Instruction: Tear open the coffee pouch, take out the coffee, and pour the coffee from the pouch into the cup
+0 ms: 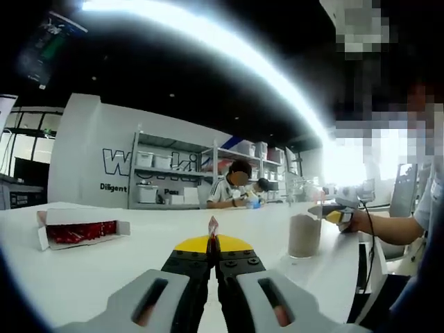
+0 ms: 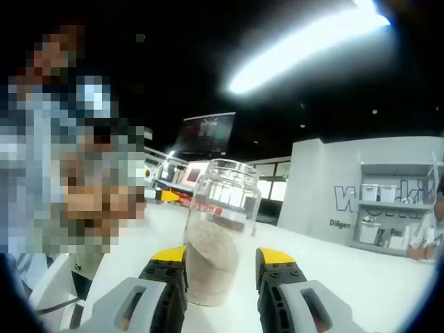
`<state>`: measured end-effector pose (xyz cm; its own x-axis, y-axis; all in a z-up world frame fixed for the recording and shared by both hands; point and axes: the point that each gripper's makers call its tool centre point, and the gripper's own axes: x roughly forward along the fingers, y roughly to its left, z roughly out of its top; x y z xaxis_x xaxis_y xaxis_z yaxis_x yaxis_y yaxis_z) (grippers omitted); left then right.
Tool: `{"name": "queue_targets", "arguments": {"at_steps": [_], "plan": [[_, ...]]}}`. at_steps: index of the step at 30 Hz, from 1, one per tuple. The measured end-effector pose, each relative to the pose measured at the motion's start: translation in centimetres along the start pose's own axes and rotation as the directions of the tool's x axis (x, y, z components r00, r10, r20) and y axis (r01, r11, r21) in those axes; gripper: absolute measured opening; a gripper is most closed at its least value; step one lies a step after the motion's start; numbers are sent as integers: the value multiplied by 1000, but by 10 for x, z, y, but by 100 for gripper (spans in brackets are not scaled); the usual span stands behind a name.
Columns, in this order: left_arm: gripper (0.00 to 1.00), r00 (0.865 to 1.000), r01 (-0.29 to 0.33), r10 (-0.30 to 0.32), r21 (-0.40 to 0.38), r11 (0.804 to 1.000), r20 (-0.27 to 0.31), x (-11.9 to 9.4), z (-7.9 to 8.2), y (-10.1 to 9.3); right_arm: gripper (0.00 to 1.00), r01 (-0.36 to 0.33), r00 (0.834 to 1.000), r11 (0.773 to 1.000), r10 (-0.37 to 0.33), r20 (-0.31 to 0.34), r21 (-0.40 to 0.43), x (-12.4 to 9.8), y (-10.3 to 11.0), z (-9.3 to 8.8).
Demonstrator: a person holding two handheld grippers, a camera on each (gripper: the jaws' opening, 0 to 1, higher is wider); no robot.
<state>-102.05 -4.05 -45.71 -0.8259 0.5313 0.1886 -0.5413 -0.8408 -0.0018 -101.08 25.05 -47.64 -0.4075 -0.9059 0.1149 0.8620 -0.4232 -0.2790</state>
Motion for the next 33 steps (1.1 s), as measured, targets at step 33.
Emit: {"name": "queue_targets", "arguments": {"at_steps": [33], "plan": [[5,994,-87,94,113,990,-61,-12,-11,32,39,-5,1000,1000,5,5,-5,0,2,2]]}}
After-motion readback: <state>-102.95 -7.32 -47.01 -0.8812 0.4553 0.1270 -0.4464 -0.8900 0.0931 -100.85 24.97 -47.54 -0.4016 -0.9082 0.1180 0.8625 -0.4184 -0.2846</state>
